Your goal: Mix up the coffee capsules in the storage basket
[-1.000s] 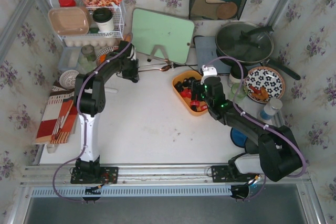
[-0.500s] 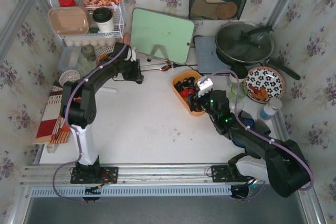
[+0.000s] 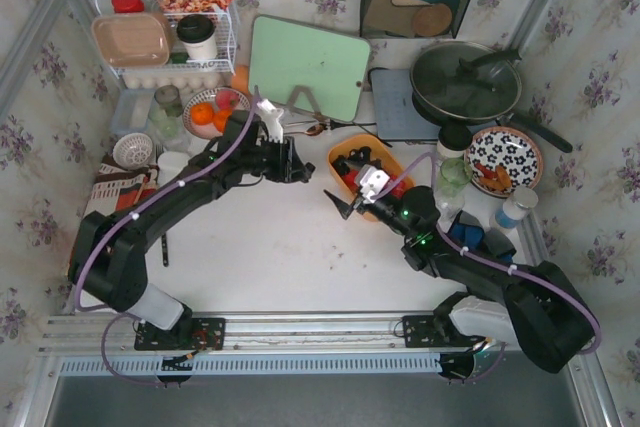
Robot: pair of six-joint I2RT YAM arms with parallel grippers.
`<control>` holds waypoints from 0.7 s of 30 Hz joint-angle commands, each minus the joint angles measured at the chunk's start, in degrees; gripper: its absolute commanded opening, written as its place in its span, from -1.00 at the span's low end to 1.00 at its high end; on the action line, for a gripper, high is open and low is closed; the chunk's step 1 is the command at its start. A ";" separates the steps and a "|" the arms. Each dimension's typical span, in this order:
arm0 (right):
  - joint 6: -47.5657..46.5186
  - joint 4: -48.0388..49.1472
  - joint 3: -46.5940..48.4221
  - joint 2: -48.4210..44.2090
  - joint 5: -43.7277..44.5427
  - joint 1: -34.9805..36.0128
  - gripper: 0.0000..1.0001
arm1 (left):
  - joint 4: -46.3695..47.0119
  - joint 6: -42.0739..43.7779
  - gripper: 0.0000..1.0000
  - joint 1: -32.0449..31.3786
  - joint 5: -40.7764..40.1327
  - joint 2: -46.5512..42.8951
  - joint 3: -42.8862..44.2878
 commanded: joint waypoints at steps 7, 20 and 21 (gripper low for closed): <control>-2.60 13.52 -1.81 4.27 2.48 5.37 0.77 | 8.31 -4.25 -0.42 -7.26 -1.55 -6.44 -4.38; -4.29 13.55 -2.16 5.50 2.88 5.65 0.66 | 8.51 -3.92 -0.43 -10.64 -1.45 -7.89 -4.80; -4.37 13.04 -1.96 5.50 2.95 5.66 0.62 | 8.74 -4.00 -0.42 -10.66 -1.43 -7.93 -4.90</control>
